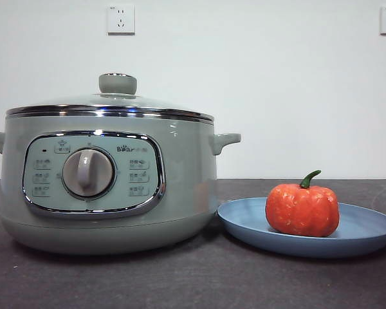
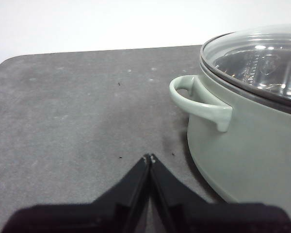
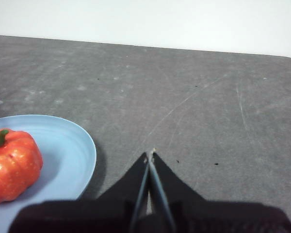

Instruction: Take the pumpkin out from the steamer,put the pumpkin in the blue plate,close the lid

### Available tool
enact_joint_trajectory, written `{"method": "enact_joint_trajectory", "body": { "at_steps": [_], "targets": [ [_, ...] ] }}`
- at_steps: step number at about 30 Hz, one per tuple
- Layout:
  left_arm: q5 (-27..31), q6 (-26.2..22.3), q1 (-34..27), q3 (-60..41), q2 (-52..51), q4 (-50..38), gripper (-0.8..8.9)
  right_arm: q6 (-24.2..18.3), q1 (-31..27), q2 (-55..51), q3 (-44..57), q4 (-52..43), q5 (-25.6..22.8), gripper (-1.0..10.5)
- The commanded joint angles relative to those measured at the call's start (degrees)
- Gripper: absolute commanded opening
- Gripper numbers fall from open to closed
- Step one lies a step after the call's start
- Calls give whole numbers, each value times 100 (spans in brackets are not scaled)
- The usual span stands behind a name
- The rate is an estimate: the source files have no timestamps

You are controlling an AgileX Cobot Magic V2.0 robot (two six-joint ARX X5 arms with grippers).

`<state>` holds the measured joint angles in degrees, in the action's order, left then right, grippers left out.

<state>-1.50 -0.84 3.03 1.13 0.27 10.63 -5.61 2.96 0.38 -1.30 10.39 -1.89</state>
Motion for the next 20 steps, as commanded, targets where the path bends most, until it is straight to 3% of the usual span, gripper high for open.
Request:
{"method": "enact_joint_trajectory", "body": {
  "at_steps": [1, 20],
  "targets": [
    [4, 17, -28, -96, -17, -33, -4, -28, 4, -13, 83, -61, 4, -16],
    [4, 17, -444, -96, -17, -33, -4, -26, 4, -31, 83, -63, 4, -16]
  ]
}}
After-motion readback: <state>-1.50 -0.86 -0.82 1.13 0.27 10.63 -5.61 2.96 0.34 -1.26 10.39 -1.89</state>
